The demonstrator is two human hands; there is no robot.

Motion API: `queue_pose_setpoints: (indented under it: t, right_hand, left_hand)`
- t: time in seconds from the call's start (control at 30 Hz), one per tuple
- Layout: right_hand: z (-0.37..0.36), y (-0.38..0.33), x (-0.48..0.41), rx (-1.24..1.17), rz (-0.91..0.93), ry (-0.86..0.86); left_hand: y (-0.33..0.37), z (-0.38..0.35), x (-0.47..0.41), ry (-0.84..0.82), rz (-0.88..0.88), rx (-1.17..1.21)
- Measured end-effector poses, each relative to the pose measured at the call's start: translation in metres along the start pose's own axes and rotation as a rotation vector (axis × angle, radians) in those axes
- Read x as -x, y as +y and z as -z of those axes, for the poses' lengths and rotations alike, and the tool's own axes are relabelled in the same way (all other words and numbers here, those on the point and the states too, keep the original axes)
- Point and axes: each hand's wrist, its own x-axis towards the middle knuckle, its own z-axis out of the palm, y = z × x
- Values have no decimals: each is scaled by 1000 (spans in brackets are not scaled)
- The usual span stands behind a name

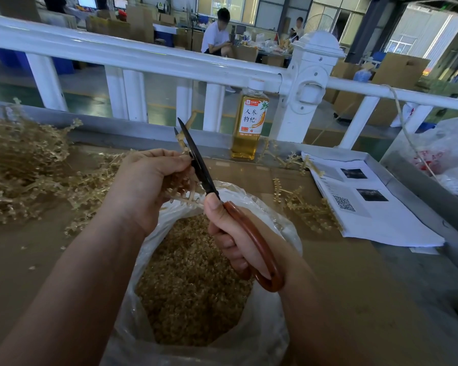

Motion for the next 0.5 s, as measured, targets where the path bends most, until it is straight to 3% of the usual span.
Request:
queue_pose_setpoints:
  t: [0.5]
  right_hand:
    - [-1,1,2,6,34,19]
  left_hand:
    - [1,-3,3,20,18,4]
